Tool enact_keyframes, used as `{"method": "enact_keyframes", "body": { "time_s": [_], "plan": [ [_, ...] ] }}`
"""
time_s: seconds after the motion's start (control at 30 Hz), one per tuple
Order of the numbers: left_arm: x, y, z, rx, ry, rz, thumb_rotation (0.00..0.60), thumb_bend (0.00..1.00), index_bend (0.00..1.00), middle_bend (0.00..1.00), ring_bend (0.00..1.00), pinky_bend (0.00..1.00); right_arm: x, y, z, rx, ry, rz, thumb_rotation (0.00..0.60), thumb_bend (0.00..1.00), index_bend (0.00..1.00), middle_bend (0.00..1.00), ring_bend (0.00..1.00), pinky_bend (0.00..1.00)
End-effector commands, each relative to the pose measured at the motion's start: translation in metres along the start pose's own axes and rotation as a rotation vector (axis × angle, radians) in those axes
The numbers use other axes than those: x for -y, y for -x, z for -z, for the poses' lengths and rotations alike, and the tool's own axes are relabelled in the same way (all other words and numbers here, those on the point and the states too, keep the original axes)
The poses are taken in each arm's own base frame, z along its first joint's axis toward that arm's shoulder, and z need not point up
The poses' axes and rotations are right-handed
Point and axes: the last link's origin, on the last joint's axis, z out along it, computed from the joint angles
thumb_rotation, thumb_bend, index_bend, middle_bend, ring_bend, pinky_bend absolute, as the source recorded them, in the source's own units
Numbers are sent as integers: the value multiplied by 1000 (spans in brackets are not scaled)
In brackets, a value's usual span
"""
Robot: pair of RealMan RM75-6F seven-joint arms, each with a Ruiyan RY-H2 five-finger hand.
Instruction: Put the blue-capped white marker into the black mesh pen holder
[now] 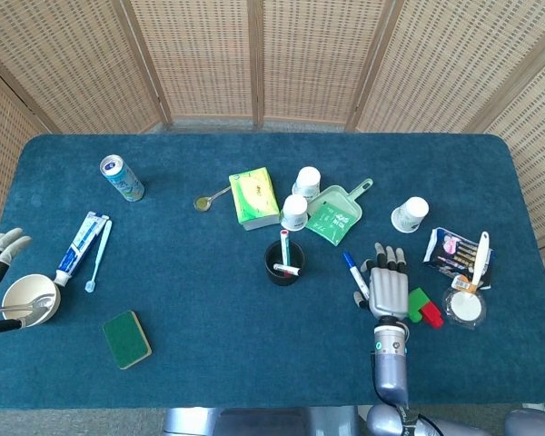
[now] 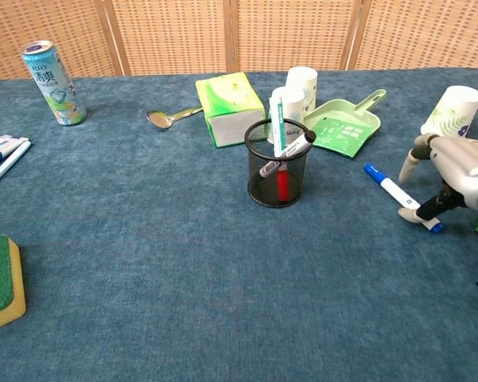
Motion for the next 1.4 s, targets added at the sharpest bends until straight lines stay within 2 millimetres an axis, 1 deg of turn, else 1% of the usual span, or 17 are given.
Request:
{"method": "enact_keyframes", "body": {
  "time_s": [0.03, 0.2, 0.57, 0.9, 1.1, 1.2, 1.4],
  "plan": [
    [0, 0, 0, 0, 1, -3, 600, 34, 95, 0, 0, 55, -2, 2, 0, -1, 2, 7, 600, 274, 384, 0, 0, 0],
    [0, 0, 0, -2, 0, -3, 600, 33, 94, 0, 0, 55, -5, 1, -1, -3, 7, 10, 600, 276, 392, 0, 0, 0],
    [0, 0, 0, -2, 2, -2, 600, 34, 95, 0, 0, 56, -10, 6, -3, 8, 17, 24, 600, 304, 464, 0, 0, 0],
    [-1, 0, 1, 1, 5, 0, 600, 33, 95, 0, 0, 57, -13, 9, -5, 0, 27, 34, 600, 397, 516, 0, 0, 0],
    [-1, 0, 0, 5, 5, 0, 600, 33, 95, 0, 0, 57, -14, 12, -5, 3, 30, 36, 600, 433, 538, 0, 0, 0],
    [-1, 1, 0, 7, 5, -1, 600, 33, 94, 0, 0, 57, -13, 11, -4, -5, 26, 35, 600, 446, 545, 0, 0, 0],
    [-1, 0, 0, 7, 4, -1, 600, 34, 95, 0, 0, 57, -12, -2, -1, -59, 3, 13, 600, 438, 556, 0, 0, 0]
  ]
}}
